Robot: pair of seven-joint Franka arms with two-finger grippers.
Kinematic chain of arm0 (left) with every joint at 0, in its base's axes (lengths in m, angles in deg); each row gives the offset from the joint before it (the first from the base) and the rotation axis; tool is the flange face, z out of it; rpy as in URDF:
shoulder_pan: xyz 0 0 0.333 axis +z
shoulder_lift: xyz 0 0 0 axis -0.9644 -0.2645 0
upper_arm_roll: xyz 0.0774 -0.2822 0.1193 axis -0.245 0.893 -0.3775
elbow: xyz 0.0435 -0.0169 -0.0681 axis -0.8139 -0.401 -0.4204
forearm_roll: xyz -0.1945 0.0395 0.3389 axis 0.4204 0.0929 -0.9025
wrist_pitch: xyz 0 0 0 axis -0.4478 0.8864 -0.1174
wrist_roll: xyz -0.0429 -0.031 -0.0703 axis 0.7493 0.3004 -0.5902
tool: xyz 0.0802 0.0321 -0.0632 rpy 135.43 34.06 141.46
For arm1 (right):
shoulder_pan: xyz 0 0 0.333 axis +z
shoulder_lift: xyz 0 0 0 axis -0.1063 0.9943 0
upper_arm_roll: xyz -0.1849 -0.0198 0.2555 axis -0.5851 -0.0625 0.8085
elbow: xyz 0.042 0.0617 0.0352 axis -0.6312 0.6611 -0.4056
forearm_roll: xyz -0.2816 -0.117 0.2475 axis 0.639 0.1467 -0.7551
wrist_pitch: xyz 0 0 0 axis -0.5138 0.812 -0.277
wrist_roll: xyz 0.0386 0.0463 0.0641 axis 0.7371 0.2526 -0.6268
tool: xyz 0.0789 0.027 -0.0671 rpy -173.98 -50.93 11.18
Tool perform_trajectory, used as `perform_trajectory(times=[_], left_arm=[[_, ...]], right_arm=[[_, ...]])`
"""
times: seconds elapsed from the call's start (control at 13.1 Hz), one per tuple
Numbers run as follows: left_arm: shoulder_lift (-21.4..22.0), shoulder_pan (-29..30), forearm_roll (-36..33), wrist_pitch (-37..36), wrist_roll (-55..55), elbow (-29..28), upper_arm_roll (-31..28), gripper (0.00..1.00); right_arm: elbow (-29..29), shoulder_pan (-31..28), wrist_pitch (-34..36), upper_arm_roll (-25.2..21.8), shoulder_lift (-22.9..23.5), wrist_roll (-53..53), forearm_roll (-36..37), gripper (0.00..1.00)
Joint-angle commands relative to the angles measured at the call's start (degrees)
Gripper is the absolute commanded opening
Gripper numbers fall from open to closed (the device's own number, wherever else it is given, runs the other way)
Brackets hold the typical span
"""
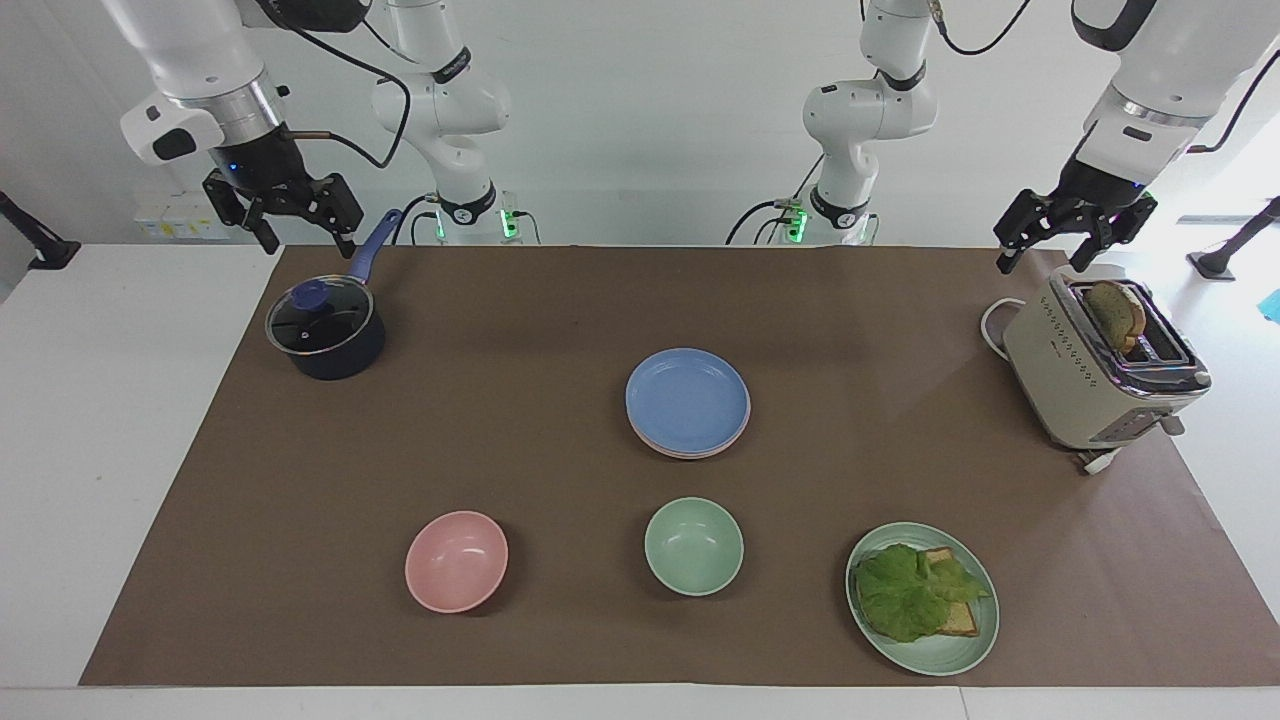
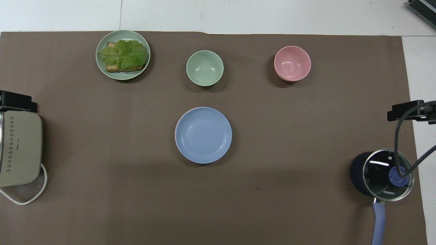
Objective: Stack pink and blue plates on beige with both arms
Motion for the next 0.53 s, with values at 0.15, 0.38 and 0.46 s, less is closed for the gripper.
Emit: perform_trajectory(times=[0.15, 0.38, 0.46], left_arm=[[0.26, -0.58, -1.03, -0.72, 0.30, -0.10, -0.27, 1.00], [0.26, -0.58, -1.11, -0.72, 0.39, -0.10, -0.36, 1.00], [0.26, -0.58, -1.11, -0.72, 0.30, -0.10, -0.27, 1.00]], right_arm=[[1.74, -0.26, -0.64, 0.72, -1.28, -1.48, 2.21, 1.00], [1.75, -0.34, -0.20, 0.72, -1.37, -1.48, 2.21, 1.00], [1.48, -0.26, 0.24, 0.63, -1.29, -1.57, 2.39, 1.00]])
